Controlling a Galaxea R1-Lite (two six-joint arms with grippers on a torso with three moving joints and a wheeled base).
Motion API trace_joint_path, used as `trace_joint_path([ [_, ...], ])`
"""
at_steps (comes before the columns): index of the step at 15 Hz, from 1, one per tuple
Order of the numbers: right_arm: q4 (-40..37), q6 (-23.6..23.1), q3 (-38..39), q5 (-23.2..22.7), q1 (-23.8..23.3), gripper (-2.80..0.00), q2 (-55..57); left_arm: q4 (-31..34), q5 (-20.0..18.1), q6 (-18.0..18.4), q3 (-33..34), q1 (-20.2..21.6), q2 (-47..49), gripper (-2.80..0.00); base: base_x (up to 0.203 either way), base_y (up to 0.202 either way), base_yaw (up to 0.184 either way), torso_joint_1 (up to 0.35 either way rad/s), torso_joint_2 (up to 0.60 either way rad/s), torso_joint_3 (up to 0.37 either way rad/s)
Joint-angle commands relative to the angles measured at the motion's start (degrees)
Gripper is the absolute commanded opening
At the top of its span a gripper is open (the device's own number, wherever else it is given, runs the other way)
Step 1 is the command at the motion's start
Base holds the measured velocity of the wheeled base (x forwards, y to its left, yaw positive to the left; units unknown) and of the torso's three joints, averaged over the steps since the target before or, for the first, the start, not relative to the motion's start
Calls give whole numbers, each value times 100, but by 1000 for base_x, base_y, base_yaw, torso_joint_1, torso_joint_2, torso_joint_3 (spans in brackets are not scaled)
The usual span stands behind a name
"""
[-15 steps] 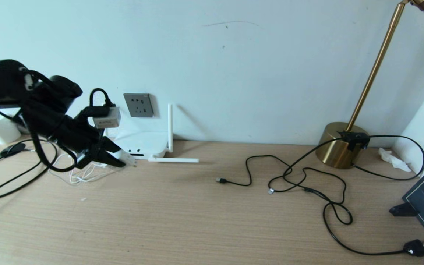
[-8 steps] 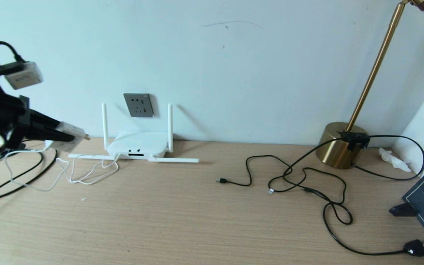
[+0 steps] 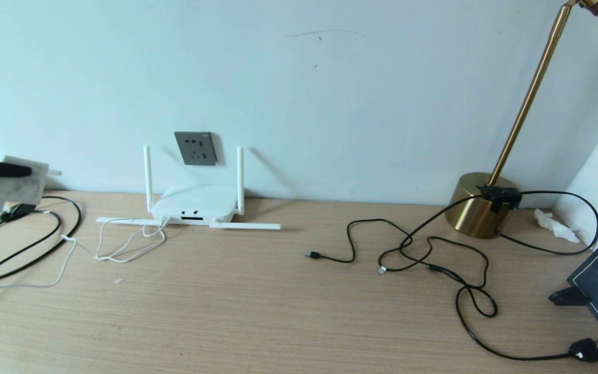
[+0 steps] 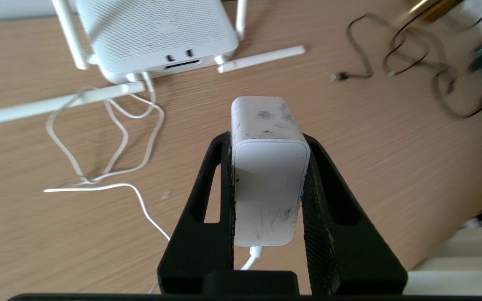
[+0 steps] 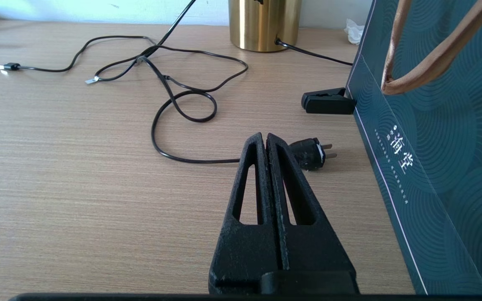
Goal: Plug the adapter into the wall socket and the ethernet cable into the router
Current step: Align plug and socket
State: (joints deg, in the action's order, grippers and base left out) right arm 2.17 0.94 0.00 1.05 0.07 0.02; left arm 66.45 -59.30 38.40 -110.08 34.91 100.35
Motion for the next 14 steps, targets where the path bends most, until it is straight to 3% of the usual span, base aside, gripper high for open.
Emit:
trace_joint_path([
  [1,3,3,62,1,1,-280,-2,-17,-142,-735,-11,-225,143,-280,0,0,0,0,0,0],
  [3,3,3,62,1,1,-280,-2,-78,-135,-1510,63,-600,182,-280,0,0,0,0,0,0],
  [5,3,3,62,1,1,-280,-2,-174,-20,-2557,211,-1118,124,-280,0,0,0,0,0,0],
  [8,3,3,62,1,1,-280,-2,-1223,594,-3527,625,-1824,46,-280,0,0,0,0,0,0],
  [11,6,3,62,1,1,-280,-2,-3311,2002,-4580,1590,-2590,3,-280,0,0,0,0,0,0],
  [13,3,3,62,1,1,-280,-2,-5262,3484,-5163,2457,-3242,-25,-280,0,0,0,0,0,0],
  [14,3,3,62,1,1,-280,-2,-6110,4132,-5264,2829,-3488,-4,-280,0,0,0,0,0,0],
])
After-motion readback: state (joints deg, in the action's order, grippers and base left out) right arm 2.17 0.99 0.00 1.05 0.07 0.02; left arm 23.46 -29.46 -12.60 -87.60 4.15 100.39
